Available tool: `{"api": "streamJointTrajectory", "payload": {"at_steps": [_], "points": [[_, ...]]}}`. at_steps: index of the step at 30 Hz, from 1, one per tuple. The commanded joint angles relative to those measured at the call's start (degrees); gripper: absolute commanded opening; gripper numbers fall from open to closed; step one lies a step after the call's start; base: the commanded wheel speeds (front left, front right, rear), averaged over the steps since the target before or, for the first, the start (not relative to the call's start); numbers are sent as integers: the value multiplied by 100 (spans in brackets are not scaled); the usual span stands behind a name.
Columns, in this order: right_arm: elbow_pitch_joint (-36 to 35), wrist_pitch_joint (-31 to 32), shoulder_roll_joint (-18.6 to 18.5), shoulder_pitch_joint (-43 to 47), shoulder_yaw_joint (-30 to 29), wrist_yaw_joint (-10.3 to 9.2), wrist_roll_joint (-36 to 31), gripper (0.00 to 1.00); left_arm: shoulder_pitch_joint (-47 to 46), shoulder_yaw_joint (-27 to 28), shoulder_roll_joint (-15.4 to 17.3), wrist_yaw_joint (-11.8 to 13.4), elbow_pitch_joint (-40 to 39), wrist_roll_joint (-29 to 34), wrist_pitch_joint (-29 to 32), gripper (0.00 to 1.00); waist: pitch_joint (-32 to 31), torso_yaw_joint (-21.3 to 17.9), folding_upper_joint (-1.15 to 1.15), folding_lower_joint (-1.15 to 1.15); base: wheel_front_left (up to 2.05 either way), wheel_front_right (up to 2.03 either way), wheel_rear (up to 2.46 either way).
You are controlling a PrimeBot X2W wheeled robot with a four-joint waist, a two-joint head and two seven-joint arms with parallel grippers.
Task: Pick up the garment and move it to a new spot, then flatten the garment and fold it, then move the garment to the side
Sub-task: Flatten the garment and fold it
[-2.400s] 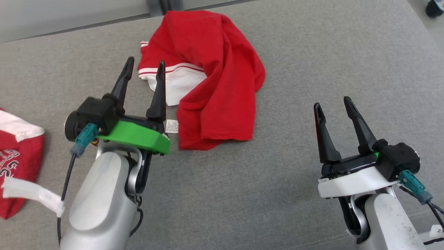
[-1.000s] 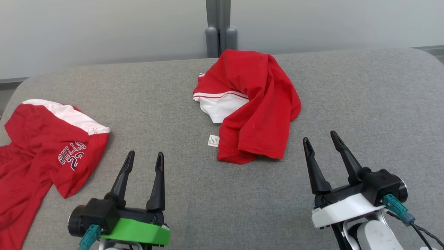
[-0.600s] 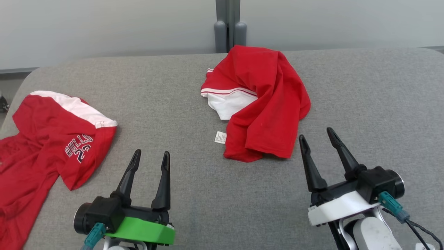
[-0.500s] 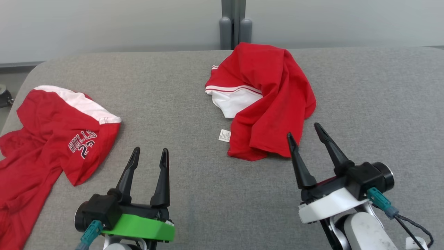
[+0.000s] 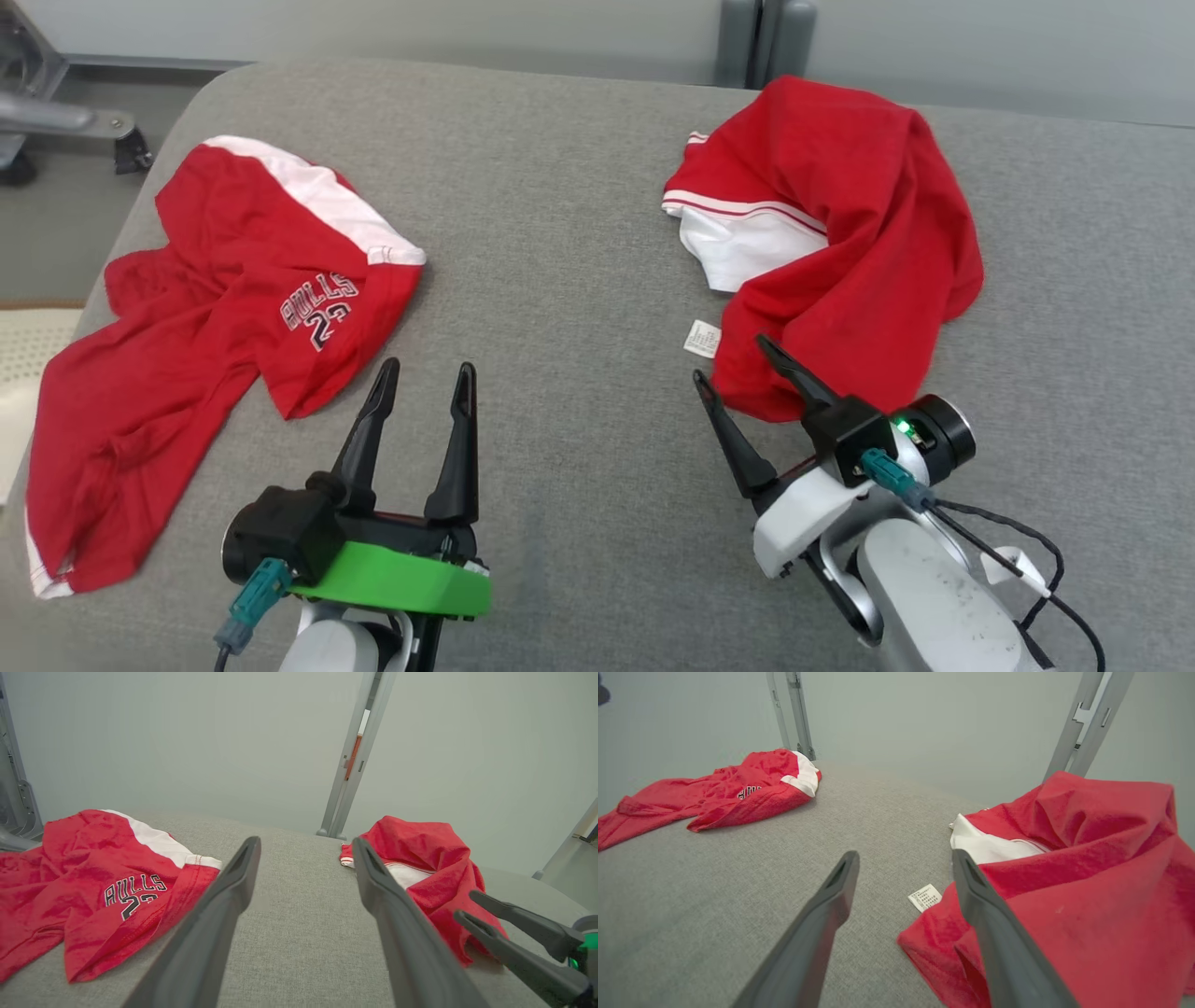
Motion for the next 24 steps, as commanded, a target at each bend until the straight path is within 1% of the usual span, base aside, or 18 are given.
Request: {"api": "streamJointTrajectory", "payload": {"at_steps": [1, 2, 6, 14, 17, 18, 19, 24], "points": [[270, -15, -29, -125, -78, -9, -61, 100, -94, -27, 3, 27, 1, -37, 4, 100, 218, 353, 0, 0, 0, 0, 0], [553, 50, -30, -200, -148, -8, -171, 100, -103, -48, 3, 31, -3, -51, 4, 100, 236, 409, 0, 0, 0, 0, 0], [1231, 71, -27, -458, -342, -9, -272, 100, -112, -105, 3, 65, -8, -109, 3, 100, 298, 580, 0, 0, 0, 0, 0], [2096, 138, -29, -768, -889, -9, -628, 100, -172, -221, 3, 102, -16, -192, 3, 100, 403, 736, 0, 0, 0, 0, 0], [2351, 214, -35, -779, -957, -9, -635, 100, -192, -235, 3, 113, -16, -210, 4, 100, 418, 736, 0, 0, 0, 0, 0], [2424, 212, -36, -787, -932, -9, -612, 29, -200, -236, 3, 114, -7, -218, 4, 100, 417, 726, 0, 0, 0, 0, 0], [2464, 202, -36, -791, -907, -9, -597, 0, -199, -238, 3, 106, 1, -222, 4, 100, 412, 712, 0, 0, 0, 0, 0], [2417, 64, -32, -873, -726, -9, -452, 0, -171, -228, 4, 74, 42, -176, 4, 100, 321, 607, 0, 0, 0, 0, 0]]}}
